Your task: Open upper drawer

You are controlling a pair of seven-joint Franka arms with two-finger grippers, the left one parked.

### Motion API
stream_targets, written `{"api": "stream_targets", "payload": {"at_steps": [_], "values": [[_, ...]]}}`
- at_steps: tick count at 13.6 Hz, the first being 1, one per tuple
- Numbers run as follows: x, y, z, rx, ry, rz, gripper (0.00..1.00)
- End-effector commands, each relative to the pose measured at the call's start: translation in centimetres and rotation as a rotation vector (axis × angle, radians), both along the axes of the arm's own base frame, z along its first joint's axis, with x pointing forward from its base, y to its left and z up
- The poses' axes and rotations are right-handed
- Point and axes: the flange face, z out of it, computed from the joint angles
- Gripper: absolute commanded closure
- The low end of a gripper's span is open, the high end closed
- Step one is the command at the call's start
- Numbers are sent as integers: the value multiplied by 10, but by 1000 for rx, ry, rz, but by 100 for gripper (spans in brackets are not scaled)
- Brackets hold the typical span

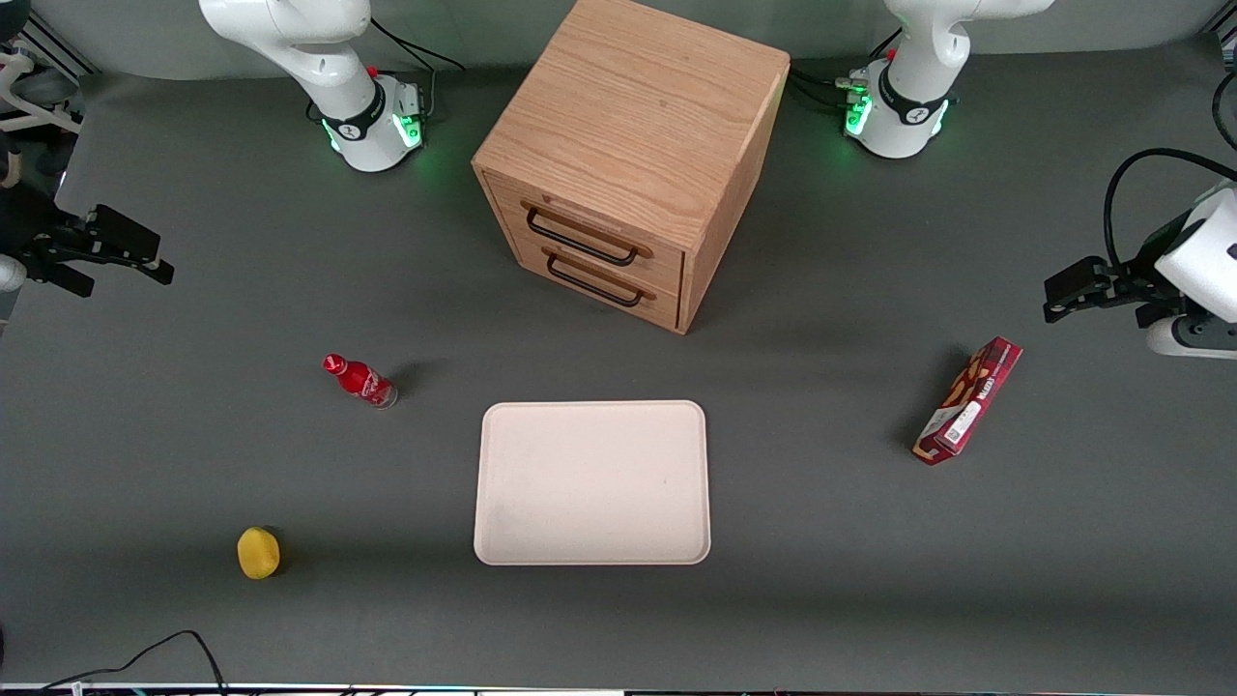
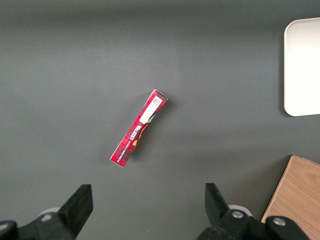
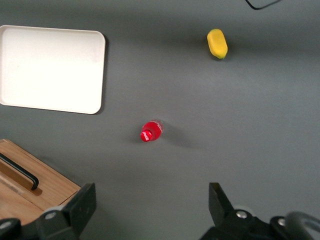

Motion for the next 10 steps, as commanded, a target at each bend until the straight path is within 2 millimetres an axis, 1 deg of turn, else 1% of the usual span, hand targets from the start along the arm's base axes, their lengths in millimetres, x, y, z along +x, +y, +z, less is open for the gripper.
{"api": "stream_targets", "payload": {"at_steps": [1, 2, 3, 5, 6, 7, 8, 10], "values": [[1, 46, 2, -15, -19, 175, 0], [4, 62, -4, -19, -19, 275, 0], [4, 71, -8, -13, -9, 329, 0], [1, 108, -17, -5, 24, 398, 0], [3, 114, -27, 4, 63, 418, 0], [5, 135, -34, 12, 90, 465, 0], [7, 161, -43, 13, 124, 512, 0], [13, 194, -50, 16, 179, 585, 0]]}}
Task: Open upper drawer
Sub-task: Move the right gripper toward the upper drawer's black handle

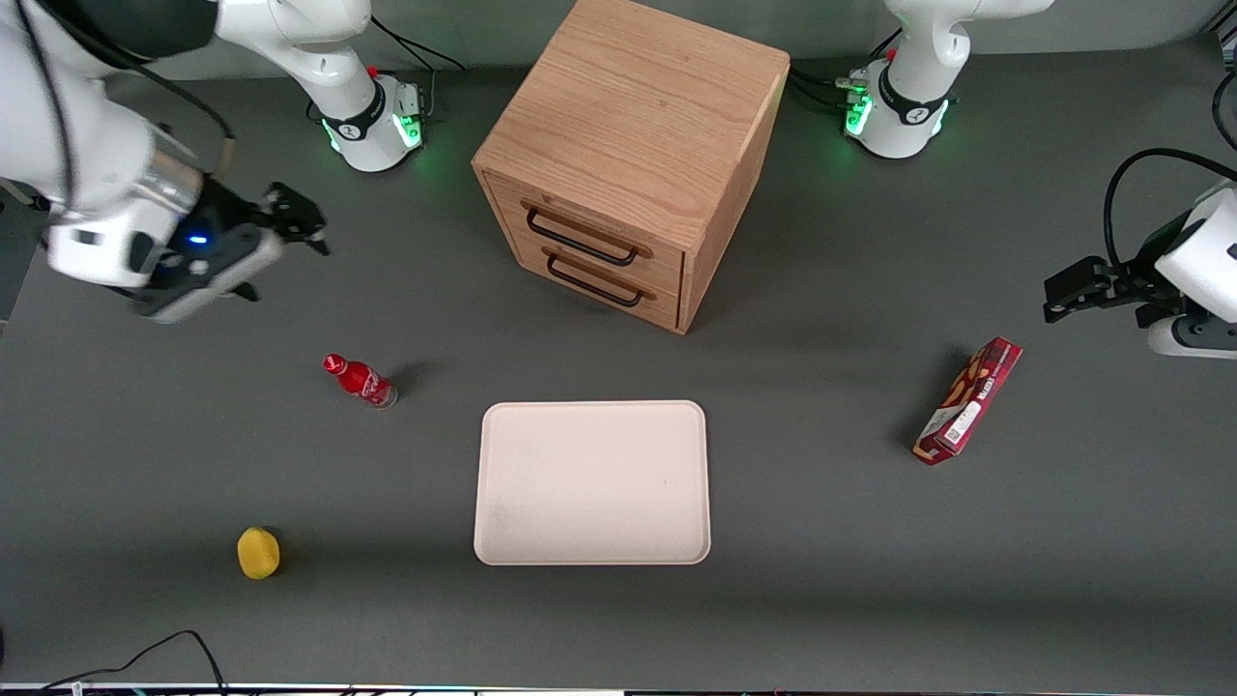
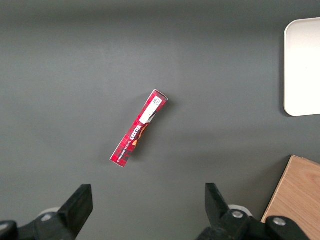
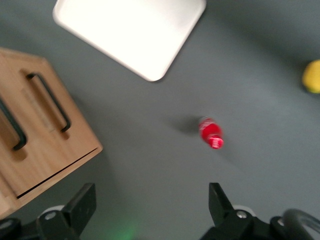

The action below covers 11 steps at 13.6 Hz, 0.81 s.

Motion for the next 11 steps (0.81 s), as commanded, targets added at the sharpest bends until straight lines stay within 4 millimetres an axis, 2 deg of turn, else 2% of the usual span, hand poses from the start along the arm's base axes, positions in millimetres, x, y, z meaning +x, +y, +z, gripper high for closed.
{"api": "stream_targets", "payload": {"at_steps": [1, 2, 4, 6, 8, 11], "values": [[22, 44, -12, 18, 57, 108, 0], [25, 60, -20, 26, 66, 134, 0], [13, 107, -33, 16, 82, 220, 0], [14, 119, -50, 25, 113, 236, 0], [6, 148, -73, 21, 146, 311, 0], [3, 173, -100, -15, 159, 362, 0]]}}
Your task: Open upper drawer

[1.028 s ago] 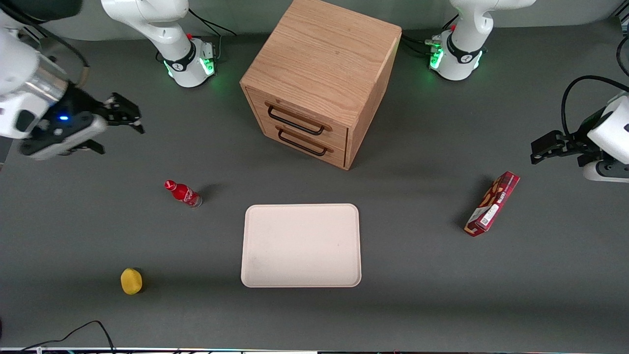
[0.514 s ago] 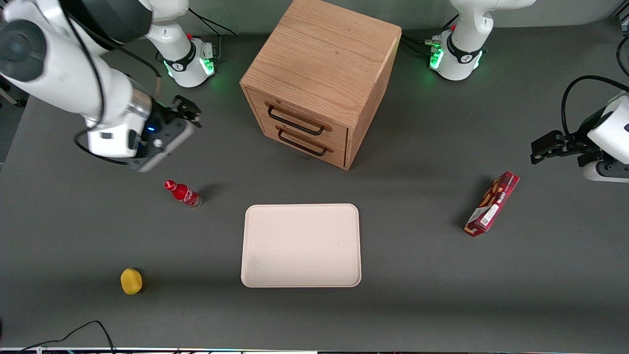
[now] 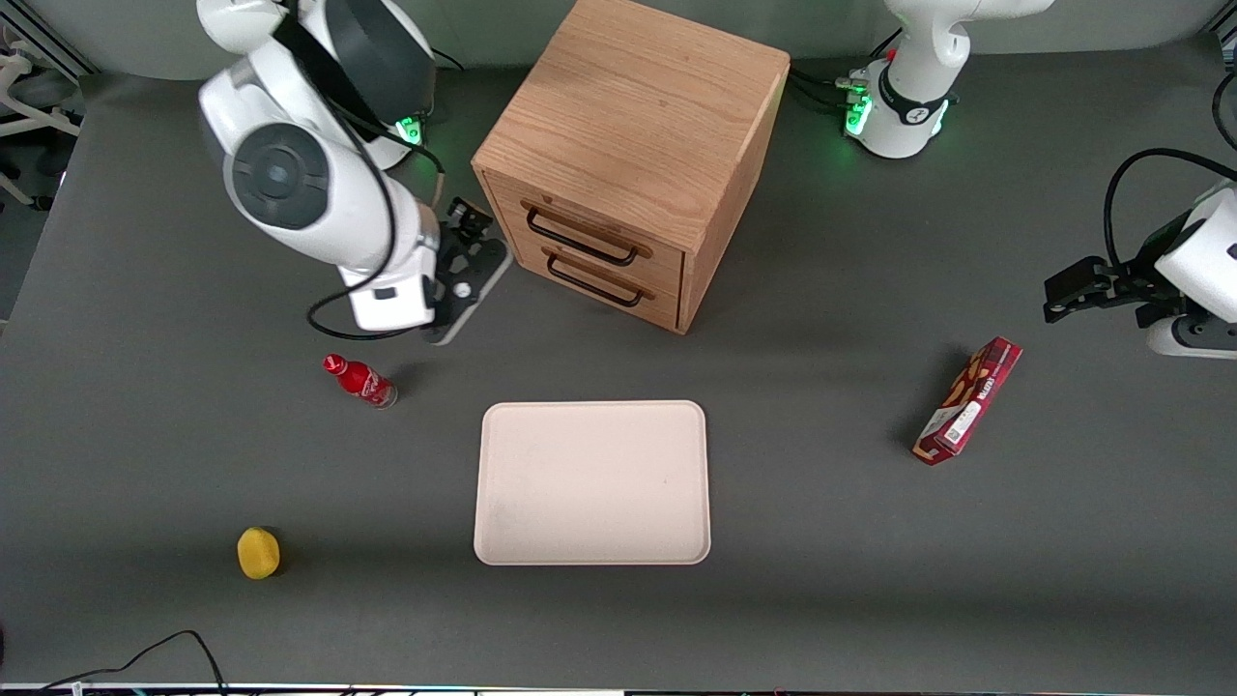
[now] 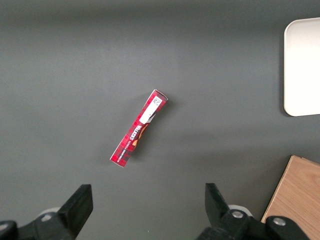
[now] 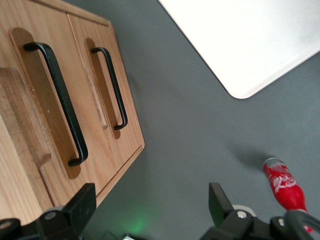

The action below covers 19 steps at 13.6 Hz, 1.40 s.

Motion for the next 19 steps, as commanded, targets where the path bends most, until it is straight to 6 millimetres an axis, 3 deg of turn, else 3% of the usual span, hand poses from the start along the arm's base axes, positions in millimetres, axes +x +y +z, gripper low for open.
{"api": "stream_targets", "payload": {"at_steps": [1, 8, 15, 19], "values": [[5, 19, -18, -16, 6, 66, 0], [-5, 60, -48, 41, 45, 75, 0], [-3, 74, -64, 107, 79, 17, 0], [-16, 93, -72, 102, 86, 40, 0]]}}
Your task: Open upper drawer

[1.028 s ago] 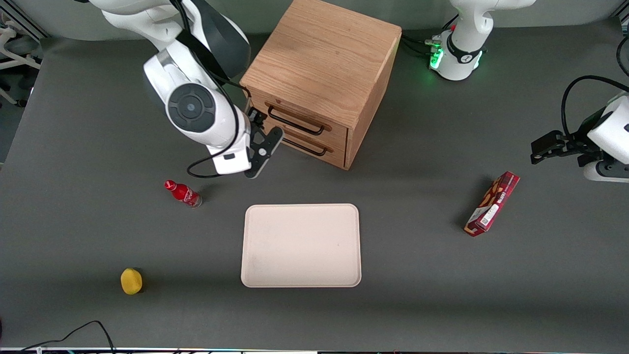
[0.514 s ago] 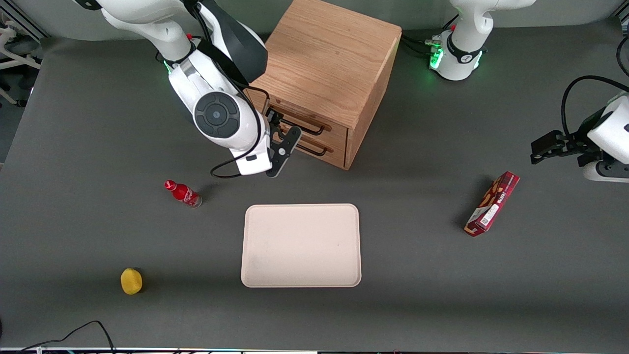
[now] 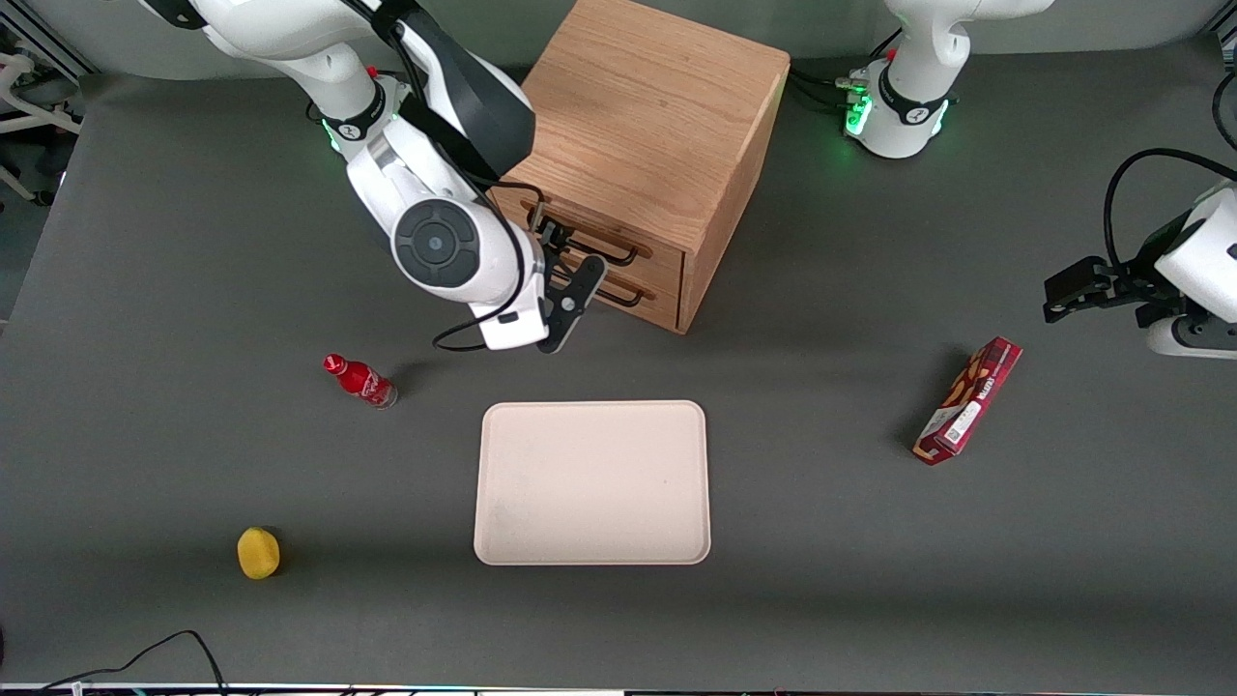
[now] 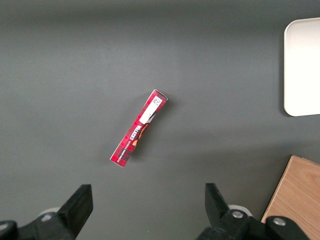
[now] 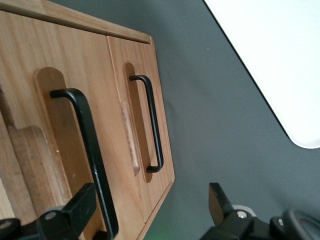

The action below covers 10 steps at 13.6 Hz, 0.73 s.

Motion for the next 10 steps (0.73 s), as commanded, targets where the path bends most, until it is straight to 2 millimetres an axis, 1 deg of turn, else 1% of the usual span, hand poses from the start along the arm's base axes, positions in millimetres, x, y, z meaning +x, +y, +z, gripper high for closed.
{"api": "stream_targets", "payload": {"at_steps": [1, 3, 5, 8, 10], "values": [[-4, 14, -1, 13, 6, -18, 0], [-7, 14, -8, 1, 19, -17, 0], [-9, 15, -10, 0, 22, -14, 0], [-14, 14, -21, -15, 39, -10, 0], [-21, 20, -21, -11, 47, 7, 0]]}}
